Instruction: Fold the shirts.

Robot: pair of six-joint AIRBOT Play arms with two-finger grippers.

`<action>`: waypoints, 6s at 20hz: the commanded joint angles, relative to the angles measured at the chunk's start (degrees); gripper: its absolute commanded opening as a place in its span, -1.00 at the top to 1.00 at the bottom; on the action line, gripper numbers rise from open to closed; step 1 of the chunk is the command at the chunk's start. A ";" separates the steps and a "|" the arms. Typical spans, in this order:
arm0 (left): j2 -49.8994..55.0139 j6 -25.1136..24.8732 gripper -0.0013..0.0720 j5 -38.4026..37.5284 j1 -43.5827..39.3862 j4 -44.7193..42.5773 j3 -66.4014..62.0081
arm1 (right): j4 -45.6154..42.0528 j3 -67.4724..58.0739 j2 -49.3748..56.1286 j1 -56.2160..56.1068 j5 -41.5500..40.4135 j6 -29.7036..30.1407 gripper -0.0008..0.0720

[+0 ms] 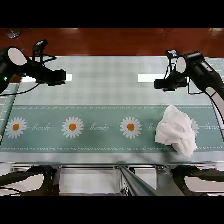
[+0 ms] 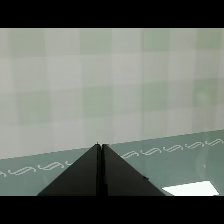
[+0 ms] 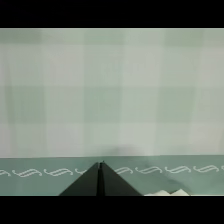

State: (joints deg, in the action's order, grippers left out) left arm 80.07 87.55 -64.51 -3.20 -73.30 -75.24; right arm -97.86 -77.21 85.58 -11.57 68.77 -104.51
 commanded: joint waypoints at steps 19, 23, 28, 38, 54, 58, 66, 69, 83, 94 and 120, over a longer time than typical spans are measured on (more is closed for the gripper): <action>0.07 -0.02 0.89 0.00 -0.02 -0.02 0.02 | 0.07 0.00 0.02 -0.02 -8.83 -0.26 0.88; 0.04 0.42 -0.93 -0.20 0.04 -0.04 -1.31 | -0.33 -2.58 -0.17 0.00 -0.87 -0.24 -0.42; -9.44 -6.86 -0.95 -3.45 2.95 0.00 -4.33 | -11.80 -6.05 -12.11 1.84 16.52 5.22 -0.76; -32.09 -3.74 -0.95 5.99 4.11 9.60 34.36 | -2.29 45.38 -47.17 12.48 -1.01 -9.27 -0.76; -40.44 -9.92 -0.95 -4.35 7.45 11.89 30.71 | 16.65 7.87 -42.97 12.41 -6.45 7.04 0.88; -49.22 -9.75 -0.95 -4.55 7.48 12.55 35.76 | 25.22 -6.99 -44.74 12.41 -2.27 13.88 0.88; -49.96 -9.77 -0.95 -2.27 7.45 15.10 35.87 | 39.58 -0.79 -44.63 12.39 5.97 18.27 0.89; -49.88 -9.75 -0.95 -0.57 7.48 15.41 35.87 | 40.96 13.27 -44.59 4.35 -0.04 16.13 0.89; -40.24 -9.99 -0.95 0.85 6.86 20.74 40.85 | 49.37 16.55 1.11 -28.68 -28.61 6.62 0.09; -27.85 -9.51 -0.95 3.23 0.68 21.94 46.93 | 26.25 6.23 -20.96 6.95 3.80 11.56 -0.75; -10.21 -34.36 0.90 0.74 -5.40 51.91 41.38 | 59.84 38.58 -11.47 2.86 -20.85 22.80 -0.74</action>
State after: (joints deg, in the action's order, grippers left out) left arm 69.82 53.41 -63.02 -9.30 -21.50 -33.17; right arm -43.20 -34.98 67.24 -6.81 48.31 -86.24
